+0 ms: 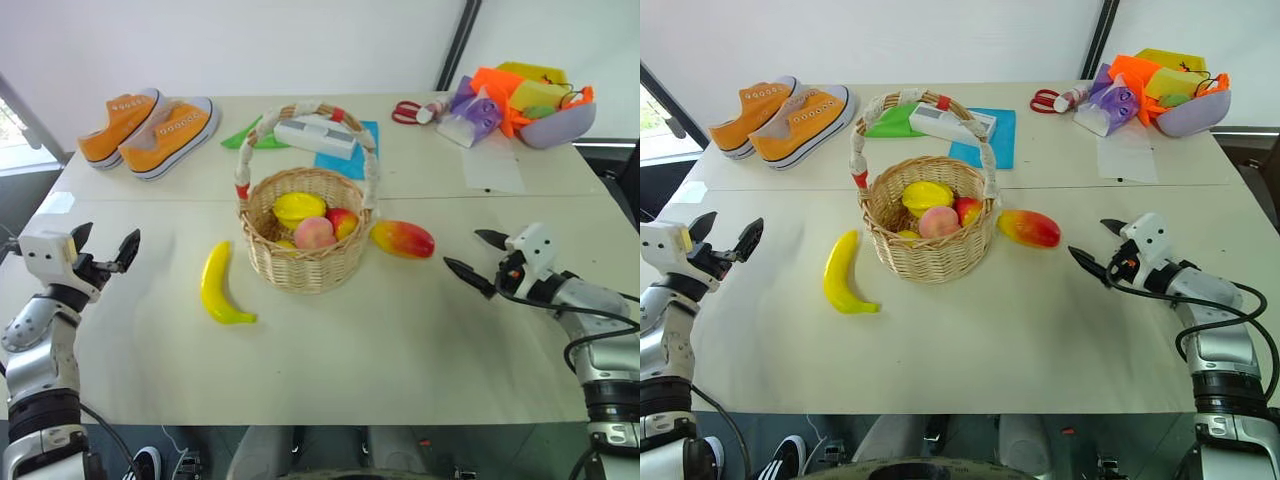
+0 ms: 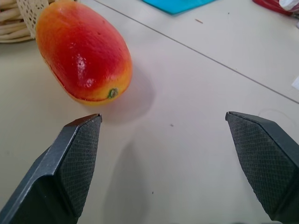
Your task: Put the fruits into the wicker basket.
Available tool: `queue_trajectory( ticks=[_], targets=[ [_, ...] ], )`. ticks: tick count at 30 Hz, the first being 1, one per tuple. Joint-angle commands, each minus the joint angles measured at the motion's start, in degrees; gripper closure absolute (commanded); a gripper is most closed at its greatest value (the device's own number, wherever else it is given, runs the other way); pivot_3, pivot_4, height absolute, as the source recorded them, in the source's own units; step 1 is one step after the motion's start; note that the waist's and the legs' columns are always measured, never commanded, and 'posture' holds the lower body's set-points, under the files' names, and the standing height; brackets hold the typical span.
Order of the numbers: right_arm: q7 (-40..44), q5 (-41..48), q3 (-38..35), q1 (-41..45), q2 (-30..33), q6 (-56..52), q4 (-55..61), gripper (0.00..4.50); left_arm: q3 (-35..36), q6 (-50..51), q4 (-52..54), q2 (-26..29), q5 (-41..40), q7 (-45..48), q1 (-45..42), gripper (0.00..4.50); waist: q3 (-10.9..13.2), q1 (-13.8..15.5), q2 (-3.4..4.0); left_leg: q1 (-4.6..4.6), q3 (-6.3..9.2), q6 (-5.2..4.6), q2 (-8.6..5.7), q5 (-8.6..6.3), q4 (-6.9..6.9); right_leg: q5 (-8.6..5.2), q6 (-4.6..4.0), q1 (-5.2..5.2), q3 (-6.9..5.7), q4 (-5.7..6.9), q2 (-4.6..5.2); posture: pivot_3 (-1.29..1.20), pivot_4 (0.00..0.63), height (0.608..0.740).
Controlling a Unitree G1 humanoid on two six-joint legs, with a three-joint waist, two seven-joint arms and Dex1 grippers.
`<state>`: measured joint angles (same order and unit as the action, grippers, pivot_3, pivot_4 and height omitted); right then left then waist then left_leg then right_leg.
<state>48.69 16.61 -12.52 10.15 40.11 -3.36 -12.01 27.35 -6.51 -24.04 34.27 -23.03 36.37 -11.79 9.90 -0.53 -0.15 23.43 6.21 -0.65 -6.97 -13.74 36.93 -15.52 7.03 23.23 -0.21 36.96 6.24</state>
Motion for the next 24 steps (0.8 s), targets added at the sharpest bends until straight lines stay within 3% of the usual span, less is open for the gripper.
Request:
queue_trajectory(
  ticks=[1, 24],
  targets=[
    [0.67, 1.51, -3.11, -1.13, 1.78, 0.12, 1.52, 0.07, 0.14, -1.16, 1.82, 0.39, 0.07, -0.15, -0.52, 0.0, 0.0, 0.01, 0.0, 0.0, 0.0, 0.0, 0.0, 0.0, 0.0, 0.0, 0.0, 0.0, 0.0, 0.0, 0.0, 0.0, 0.15, 0.74],
    [0.61, 1.23, -3.12, -0.7, 1.82, 0.01, 1.59, 0.07, -1.49, -0.19, 2.78, -0.18, 0.46, -0.48, -0.5, 0.0, 0.0, -0.05, 0.0, 0.0, 0.0, 0.0, 0.01, 0.0, 0.0, 0.0, 0.0, -0.01, 0.0, 0.0, -0.01, 0.0, 0.15, 0.74]
  ],
)
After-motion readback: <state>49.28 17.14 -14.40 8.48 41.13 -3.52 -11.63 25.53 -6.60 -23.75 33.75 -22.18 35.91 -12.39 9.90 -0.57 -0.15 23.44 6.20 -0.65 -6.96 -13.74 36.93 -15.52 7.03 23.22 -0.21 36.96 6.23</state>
